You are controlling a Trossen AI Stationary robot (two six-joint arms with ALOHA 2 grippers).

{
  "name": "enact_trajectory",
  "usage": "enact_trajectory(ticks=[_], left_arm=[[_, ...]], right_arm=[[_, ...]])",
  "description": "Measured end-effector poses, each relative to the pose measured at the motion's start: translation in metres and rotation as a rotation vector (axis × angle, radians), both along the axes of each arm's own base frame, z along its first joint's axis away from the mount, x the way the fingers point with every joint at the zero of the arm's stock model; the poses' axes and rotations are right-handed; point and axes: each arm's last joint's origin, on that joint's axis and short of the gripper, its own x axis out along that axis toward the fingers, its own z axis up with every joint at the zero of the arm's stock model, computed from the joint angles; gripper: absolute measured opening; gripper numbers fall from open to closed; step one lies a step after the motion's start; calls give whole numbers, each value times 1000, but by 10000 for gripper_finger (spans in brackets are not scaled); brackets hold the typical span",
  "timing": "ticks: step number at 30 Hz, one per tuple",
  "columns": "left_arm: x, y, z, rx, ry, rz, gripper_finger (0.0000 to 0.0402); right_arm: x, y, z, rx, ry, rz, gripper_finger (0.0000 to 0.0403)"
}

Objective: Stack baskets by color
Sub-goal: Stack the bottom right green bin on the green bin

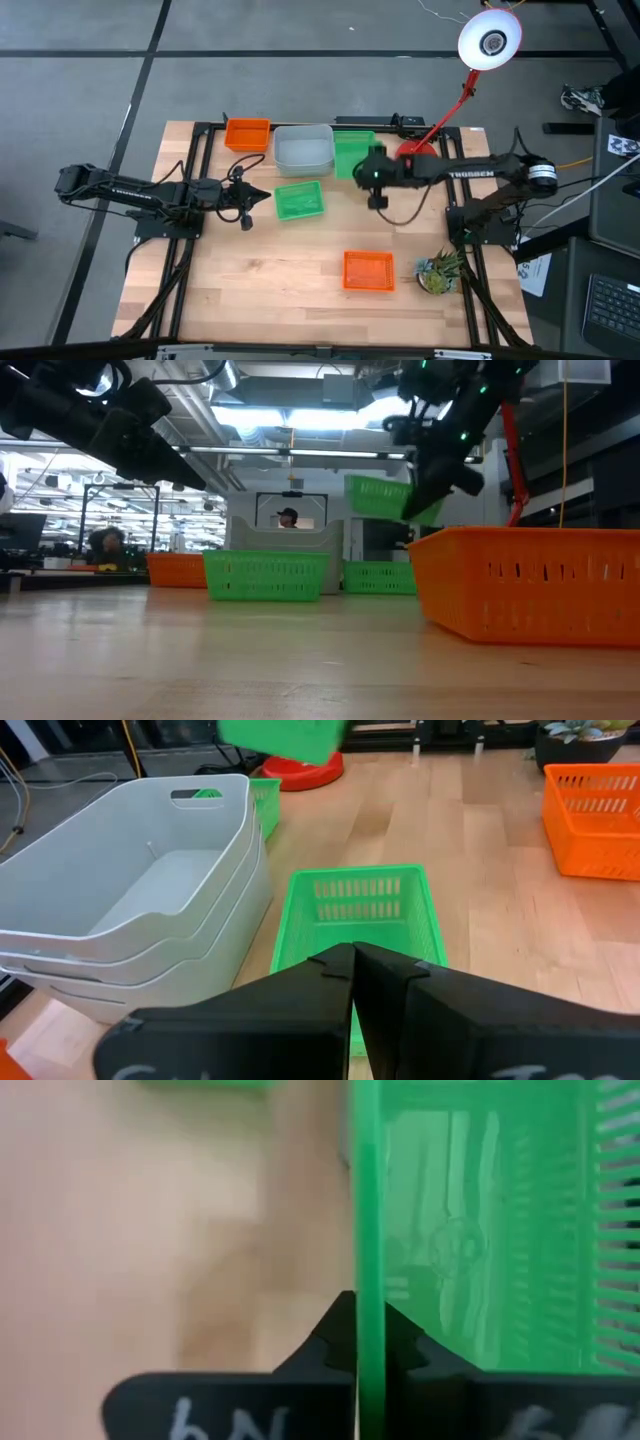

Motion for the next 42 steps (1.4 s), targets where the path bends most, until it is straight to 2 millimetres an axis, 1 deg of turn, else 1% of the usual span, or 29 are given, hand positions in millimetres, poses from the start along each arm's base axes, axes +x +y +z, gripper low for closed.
enact_trajectory(ticks=[5, 7, 10, 14, 19, 23, 27, 32, 36, 42], left_arm=[[0, 0, 0, 0, 0, 0, 0], [0, 0, 0, 1, 1, 0, 0], [0, 0, 0, 13, 5, -4, 0], [0, 0, 0, 22, 8, -6, 0], [0, 0, 0, 22, 8, -6, 0], [0, 0, 0, 22, 8, -6, 0], [0, 0, 0, 22, 8, -6, 0], [0, 0, 0, 22, 8, -6, 0], [0, 0, 0, 21, 8, -6, 0], [0, 0, 0, 21, 8, -6, 0]], right_arm=[[-9, -51, -6, -35, 22, -119, 1], [-10, -68, -8, -13, -8, -135, 0], [-10, -85, -16, 68, -51, -100, 0], [-6, -99, -30, 88, -50, -109, 0], [2, -107, -52, 77, -4, -81, 0], [4, -108, -61, 80, 21, -89, 0], [4, -108, -60, 77, 22, -94, 9], [2, -108, -55, 64, 14, -102, 43], [1, -109, -53, 35, 28, -162, 68], [2, -110, -47, 45, 31, -216, 80]])
